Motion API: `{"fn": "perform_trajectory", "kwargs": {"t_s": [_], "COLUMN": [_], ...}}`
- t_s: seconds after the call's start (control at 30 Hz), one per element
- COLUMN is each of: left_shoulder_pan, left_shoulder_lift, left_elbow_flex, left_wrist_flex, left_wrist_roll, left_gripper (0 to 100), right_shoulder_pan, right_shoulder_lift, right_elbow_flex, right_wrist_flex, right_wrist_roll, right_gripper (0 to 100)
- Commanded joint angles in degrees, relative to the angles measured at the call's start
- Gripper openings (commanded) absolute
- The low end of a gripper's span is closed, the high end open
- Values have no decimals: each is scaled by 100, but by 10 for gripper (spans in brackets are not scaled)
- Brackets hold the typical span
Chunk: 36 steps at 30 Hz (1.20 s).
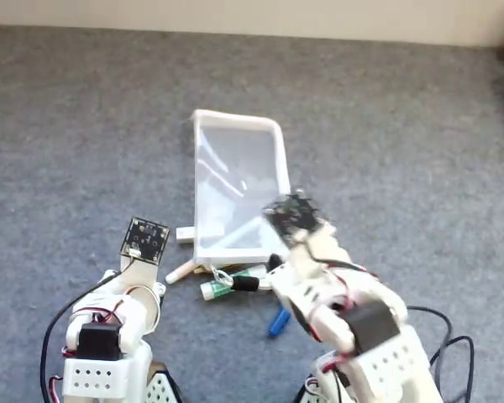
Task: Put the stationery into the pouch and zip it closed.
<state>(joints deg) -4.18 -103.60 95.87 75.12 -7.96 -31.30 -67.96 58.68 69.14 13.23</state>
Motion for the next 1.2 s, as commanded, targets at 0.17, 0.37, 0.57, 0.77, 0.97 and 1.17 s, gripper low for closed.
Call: {"fn": "perform_trajectory", "kwargs": {"t_s": [0.17,0.37,0.57,0.77,0.97,1.17], "left_shoulder_pan": [75,75,75,75,75,75], "left_shoulder_lift": [-31,-31,-31,-31,-31,-31], "left_elbow_flex": [127,127,127,127,127,127], "left_wrist_flex": [53,53,53,53,53,53], "left_wrist_roll": [44,44,44,44,44,44], "left_gripper": [7,7,7,7,7,7], "right_shoulder_pan": [-1077,-1226,-1235,-1244,-1525,-1516], "right_shoulder_lift": [1437,1991,2633,3152,3310,3319], "right_elbow_flex": [-426,-374,-365,-365,-356,-233], "right_wrist_flex": [-154,-989,-1481,-1657,-1640,-1684], "right_wrist_roll": [352,369,369,378,378,378], "right_gripper": [289,289,289,289,289,289]}}
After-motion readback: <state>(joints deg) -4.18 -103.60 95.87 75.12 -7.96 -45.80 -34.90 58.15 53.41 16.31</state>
